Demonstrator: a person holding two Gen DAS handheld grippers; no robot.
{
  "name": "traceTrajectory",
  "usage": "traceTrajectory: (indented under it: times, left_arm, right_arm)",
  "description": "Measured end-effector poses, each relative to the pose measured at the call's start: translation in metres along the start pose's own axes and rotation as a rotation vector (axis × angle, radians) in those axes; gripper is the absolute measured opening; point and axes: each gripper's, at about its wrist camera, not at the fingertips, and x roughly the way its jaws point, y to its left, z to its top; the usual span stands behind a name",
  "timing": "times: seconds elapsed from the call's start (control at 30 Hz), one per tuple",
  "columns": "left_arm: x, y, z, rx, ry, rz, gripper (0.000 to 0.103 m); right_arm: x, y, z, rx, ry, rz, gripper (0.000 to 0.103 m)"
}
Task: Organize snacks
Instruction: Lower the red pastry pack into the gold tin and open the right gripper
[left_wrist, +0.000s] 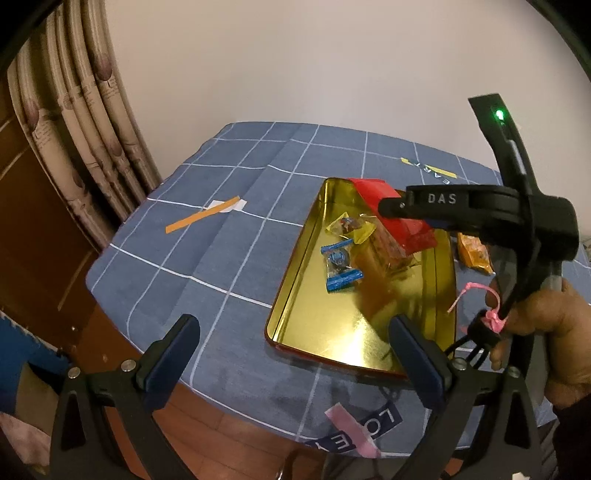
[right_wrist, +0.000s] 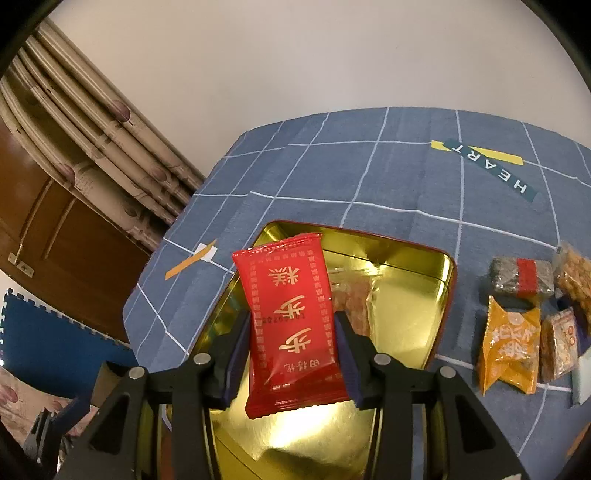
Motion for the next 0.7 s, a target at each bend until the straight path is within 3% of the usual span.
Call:
traceTrajectory:
  times: [0.7]
  left_arm:
    - [0.0083, 0.0058, 0.0015, -0.019, 0.043, -0.013, 0.101]
  right_arm:
    - [0.005, 0.0065, 0.0015, -0.01, 0.007, -0.009, 0.046]
